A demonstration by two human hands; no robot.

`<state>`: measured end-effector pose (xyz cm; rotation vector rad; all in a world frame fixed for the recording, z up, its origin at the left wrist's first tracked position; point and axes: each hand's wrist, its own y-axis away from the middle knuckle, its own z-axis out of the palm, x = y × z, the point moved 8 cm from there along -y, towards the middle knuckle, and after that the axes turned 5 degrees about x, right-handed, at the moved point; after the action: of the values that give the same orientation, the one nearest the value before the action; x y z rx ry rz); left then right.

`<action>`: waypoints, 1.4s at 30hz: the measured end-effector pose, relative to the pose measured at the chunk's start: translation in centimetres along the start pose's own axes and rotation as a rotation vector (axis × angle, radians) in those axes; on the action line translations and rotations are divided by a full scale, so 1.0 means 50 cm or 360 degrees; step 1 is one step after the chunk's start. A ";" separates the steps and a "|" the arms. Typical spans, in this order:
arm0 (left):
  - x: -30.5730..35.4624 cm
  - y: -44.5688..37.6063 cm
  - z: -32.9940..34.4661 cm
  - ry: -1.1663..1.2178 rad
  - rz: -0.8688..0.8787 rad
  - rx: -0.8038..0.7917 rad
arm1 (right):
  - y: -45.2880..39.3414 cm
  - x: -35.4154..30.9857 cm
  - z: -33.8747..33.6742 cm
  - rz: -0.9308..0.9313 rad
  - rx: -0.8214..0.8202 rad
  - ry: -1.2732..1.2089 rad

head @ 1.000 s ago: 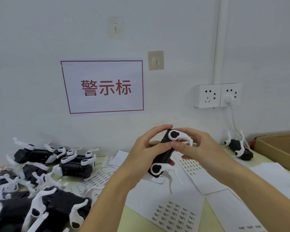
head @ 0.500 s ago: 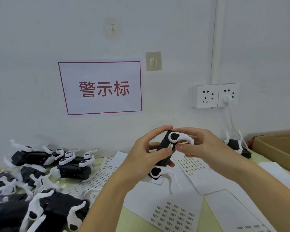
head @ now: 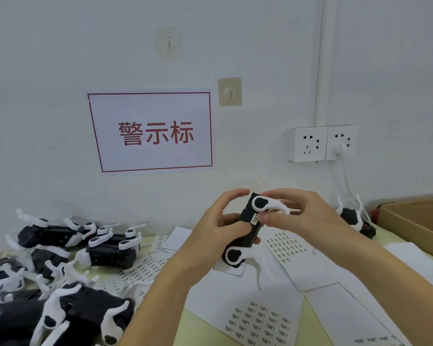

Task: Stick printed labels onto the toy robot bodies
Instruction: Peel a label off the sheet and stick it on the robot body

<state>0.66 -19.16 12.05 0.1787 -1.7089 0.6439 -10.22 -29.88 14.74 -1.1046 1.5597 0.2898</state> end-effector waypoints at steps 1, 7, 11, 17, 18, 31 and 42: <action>-0.005 0.000 -0.003 0.0029 -0.0025 0.0021 | -0.001 0.000 -0.001 -0.0007 0.0028 -0.0023; -0.030 0.002 -0.018 0.0012 -0.0197 0.0111 | -0.006 0.009 -0.032 0.0025 0.0323 -0.0302; -0.036 0.001 -0.014 0.0159 -0.0250 0.0154 | -0.003 0.018 -0.041 0.0039 0.0499 -0.0457; -0.016 -0.002 -0.063 0.0631 -0.0066 0.0677 | -0.008 0.031 -0.027 0.0111 0.0377 -0.0395; -0.015 -0.001 -0.069 0.0666 -0.0038 0.0715 | -0.008 0.030 -0.022 0.0115 0.0319 -0.0337; -0.003 -0.005 -0.089 0.0602 0.0154 0.0731 | 0.001 0.008 0.001 0.0022 0.0009 -0.0030; -0.071 -0.010 -0.073 0.0083 -0.0369 0.0744 | -0.010 0.081 0.011 0.0444 -0.0009 -0.0152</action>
<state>4.88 -18.51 9.27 0.6727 -1.4380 0.8561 -9.14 -31.69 11.22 -0.8633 1.6273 0.5270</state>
